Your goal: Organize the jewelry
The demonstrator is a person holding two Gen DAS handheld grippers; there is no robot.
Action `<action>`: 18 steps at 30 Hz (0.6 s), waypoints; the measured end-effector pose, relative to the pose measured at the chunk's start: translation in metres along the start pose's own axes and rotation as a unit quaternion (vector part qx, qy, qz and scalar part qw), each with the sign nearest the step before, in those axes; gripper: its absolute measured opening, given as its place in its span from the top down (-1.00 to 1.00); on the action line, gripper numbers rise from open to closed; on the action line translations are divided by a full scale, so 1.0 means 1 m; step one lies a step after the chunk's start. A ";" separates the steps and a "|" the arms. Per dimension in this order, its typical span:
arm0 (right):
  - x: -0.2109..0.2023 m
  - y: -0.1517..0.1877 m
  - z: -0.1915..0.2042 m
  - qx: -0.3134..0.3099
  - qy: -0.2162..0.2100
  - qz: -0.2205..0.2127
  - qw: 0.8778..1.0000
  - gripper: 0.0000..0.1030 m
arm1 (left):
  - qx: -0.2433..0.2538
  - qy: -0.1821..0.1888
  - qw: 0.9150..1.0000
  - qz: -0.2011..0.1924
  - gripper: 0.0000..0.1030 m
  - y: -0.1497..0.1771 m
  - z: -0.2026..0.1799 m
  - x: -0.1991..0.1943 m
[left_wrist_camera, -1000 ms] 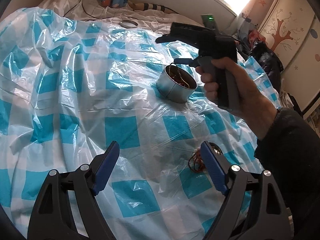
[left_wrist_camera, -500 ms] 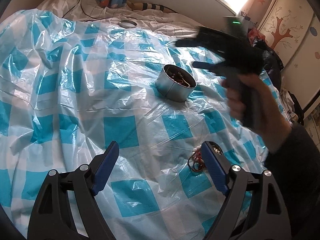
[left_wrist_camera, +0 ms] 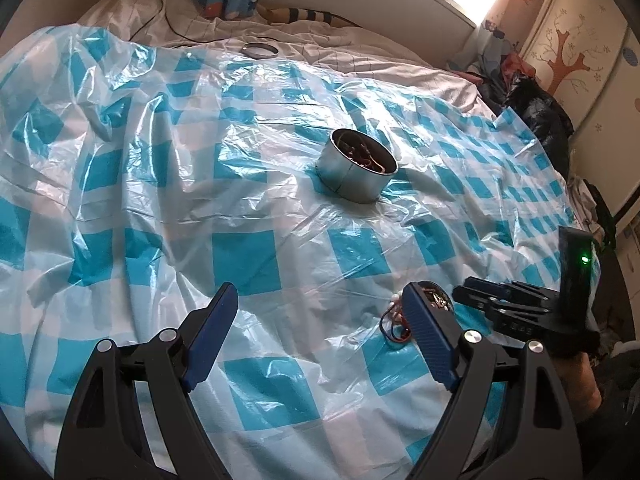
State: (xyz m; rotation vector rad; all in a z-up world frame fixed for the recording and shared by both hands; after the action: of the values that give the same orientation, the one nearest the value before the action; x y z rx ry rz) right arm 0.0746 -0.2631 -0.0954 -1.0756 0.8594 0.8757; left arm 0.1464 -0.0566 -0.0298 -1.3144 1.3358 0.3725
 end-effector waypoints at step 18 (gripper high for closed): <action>0.003 0.016 0.038 -0.075 0.038 -0.029 0.996 0.92 | 0.016 -0.008 1.000 0.002 -0.56 0.000 -0.005 0.003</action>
State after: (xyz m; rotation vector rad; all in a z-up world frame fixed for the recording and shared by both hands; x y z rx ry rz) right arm 0.0667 -0.2227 -0.0944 -1.2667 0.8313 0.8653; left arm 0.1447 -0.0622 -0.0312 -1.2796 1.3273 0.3619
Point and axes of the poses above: each gripper's, at about its wrist camera, not at the fingertips, and x roughly the way its jaws point, z to its left, y to its underside, the point moved 9 cm from there along x, roughly the way its jaws point, and after that the axes turned 8 degrees about z, right-handed, at the moved point
